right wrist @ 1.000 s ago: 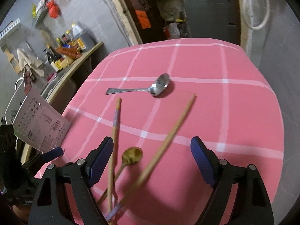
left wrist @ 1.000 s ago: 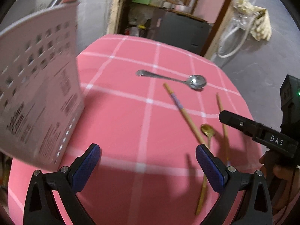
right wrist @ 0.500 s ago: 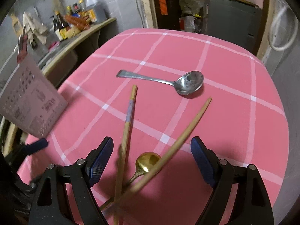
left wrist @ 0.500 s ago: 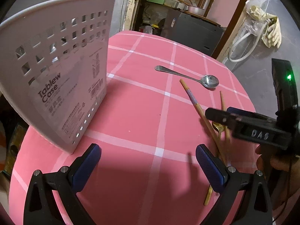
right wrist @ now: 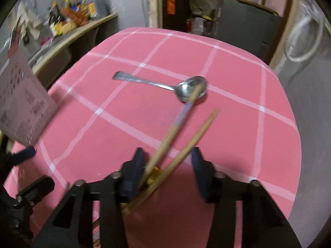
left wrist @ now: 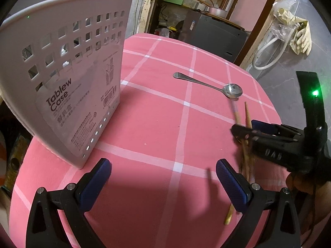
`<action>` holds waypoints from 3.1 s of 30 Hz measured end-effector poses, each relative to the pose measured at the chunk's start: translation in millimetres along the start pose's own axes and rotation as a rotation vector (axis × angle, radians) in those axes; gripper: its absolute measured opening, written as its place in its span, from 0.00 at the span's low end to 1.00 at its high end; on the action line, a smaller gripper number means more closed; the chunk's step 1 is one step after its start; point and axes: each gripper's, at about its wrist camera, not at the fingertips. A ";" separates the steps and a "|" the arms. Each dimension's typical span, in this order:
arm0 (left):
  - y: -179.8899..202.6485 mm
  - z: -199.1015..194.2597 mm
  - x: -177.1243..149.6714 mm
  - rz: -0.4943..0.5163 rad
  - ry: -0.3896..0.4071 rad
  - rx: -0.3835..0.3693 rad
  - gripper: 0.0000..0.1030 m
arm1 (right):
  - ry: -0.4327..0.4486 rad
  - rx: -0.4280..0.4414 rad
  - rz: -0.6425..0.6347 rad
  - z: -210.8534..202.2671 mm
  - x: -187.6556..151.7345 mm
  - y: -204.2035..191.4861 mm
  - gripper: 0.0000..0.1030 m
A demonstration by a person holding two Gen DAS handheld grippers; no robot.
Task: Organize utensils
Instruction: 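Grasp the wooden chopsticks with the right tool while the left tool grasps the gold spoon, then lift the gold spoon with the left tool while the right tool carries the chopsticks to the caddy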
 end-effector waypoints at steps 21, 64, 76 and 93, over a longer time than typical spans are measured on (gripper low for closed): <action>73.8 0.0 9.7 0.329 0.011 -0.262 0.67 | 0.010 0.062 0.107 -27.6 -25.5 38.4 0.08; 98.0 36.3 39.5 0.377 -0.294 -0.347 0.05 | -0.114 0.083 0.295 1.3 -11.0 52.6 0.12; 63.8 4.1 31.5 0.288 -0.242 -0.418 0.05 | 0.123 0.131 0.409 -46.7 -45.7 32.6 0.11; 25.5 -84.2 32.1 0.319 0.042 -0.518 0.05 | 0.421 0.118 0.296 -136.7 -65.5 -18.8 0.11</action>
Point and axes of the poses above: each gripper's, at about its wrist camera, not at the fingertips, and z roughly the way its jaws point, y to its right, x to its top, and after that the axes turned 14 degrees about x, right-handed
